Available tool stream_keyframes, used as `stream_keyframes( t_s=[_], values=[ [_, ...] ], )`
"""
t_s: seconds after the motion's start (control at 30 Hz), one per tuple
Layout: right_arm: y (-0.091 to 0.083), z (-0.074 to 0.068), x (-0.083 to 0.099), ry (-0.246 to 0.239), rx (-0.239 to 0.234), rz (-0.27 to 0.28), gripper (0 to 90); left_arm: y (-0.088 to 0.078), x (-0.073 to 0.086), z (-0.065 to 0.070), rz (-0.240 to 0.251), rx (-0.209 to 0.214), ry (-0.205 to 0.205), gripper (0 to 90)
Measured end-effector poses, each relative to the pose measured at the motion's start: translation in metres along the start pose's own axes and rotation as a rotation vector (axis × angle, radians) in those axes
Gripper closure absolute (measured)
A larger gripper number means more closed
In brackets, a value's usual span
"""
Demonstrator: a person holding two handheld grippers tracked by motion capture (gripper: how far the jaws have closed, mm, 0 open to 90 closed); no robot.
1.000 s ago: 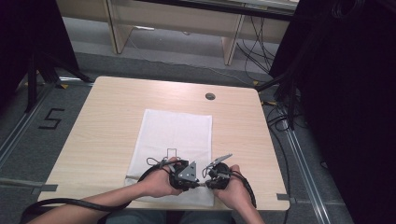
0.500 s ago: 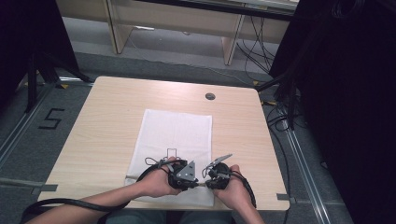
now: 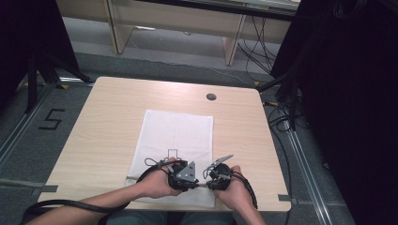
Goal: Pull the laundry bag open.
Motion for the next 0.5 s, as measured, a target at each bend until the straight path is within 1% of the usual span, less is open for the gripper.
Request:
stream_keyframes(
  t_s=[0.13,0.17,0.2,0.27,0.33,0.37,0.4,0.43,0.5],
  values=[
    [0.0001,0.0,-0.0001,-0.002,-0.001,0.001,90.0,-0.0018,0.0003,-0.0007,0.007,-0.003,-0.005,81.7],
    [0.0,0.001,-0.0002,-0.01,0.003,0.002,90.0,-0.0018,0.0004,-0.0011,0.004,0.002,0.009,81.7],
    [0.0,0.001,-0.0002,-0.011,0.003,0.002,90.0,-0.0013,0.0009,0.0002,0.004,0.001,-0.005,81.7],
    [0.0002,0.0011,-0.0002,-0.013,0.004,0.002,90.0,-0.0016,0.0004,0.0,0.004,0.002,0.001,81.7],
    [0.0001,-0.0001,-0.0001,0.001,0.0,0.001,90.0,-0.0017,0.0003,-0.0001,0.005,0.001,-0.002,81.7],
    [0.0001,-0.0001,-0.0001,0.001,0.0,0.002,90.0,-0.0016,0.0004,0.0001,0.006,0.001,-0.004,81.7],
    [0.0001,0.0011,-0.0002,-0.011,0.003,0.003,90.0,-0.0016,0.0005,0.0,0.005,0.002,-0.004,81.7],
    [0.0002,0.0013,-0.0002,-0.013,0.004,0.003,90.0,-0.002,0.0005,-0.0014,0.002,-0.001,0.011,81.7],
    [0.0001,0.0011,-0.0002,-0.012,0.003,0.003,90.0,-0.0017,0.0004,-0.0009,0.007,0.0,0.001,81.7]
  ],
)
Point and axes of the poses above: each handheld gripper's, and its own axes: y roughly forward along the jaws, x roughly out of its underside, z roughly to its right, the point moved 9 cm from there along y, roughly forward along the jaws, and after that the axes turned 5 degrees about -y, right-handed, at the moved point
